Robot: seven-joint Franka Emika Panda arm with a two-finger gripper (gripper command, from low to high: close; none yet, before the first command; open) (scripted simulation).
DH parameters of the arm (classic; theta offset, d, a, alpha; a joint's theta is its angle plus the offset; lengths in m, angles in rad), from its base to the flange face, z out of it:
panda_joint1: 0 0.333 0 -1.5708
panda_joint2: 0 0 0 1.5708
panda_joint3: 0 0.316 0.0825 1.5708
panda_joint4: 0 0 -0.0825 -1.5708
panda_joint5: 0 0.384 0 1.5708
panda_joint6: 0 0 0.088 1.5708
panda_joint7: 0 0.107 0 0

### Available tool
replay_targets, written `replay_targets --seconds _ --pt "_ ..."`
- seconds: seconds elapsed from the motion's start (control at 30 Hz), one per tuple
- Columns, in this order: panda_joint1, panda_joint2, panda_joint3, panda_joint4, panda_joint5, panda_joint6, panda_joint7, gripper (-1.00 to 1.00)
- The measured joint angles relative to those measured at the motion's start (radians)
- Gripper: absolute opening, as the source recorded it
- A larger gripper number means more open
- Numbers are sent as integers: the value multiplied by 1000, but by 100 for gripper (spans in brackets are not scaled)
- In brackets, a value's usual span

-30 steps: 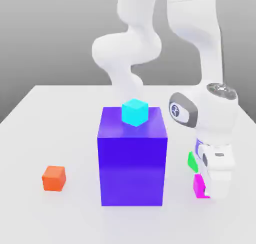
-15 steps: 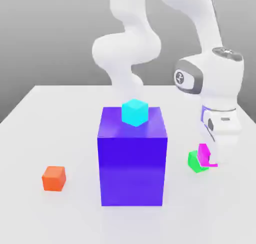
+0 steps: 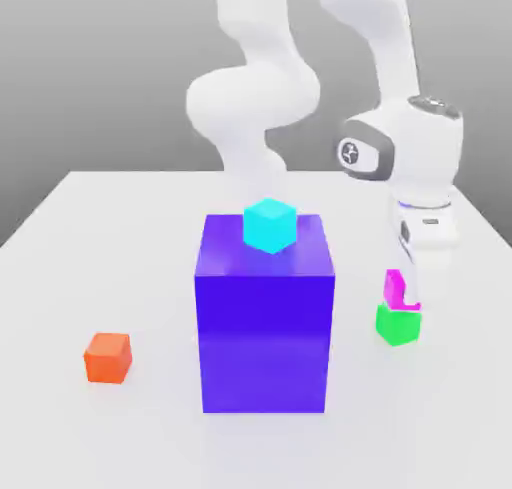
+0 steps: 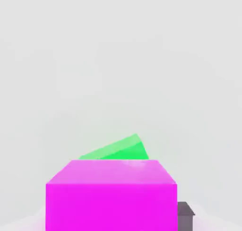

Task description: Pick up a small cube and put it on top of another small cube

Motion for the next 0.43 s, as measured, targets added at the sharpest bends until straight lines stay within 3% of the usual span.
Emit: replay_targets --seconds 0.2,0.43 --pt "5 -2 -3 0 4 -1 -3 100" --pt "45 -233 -22 -11 77 -220 -51 100"
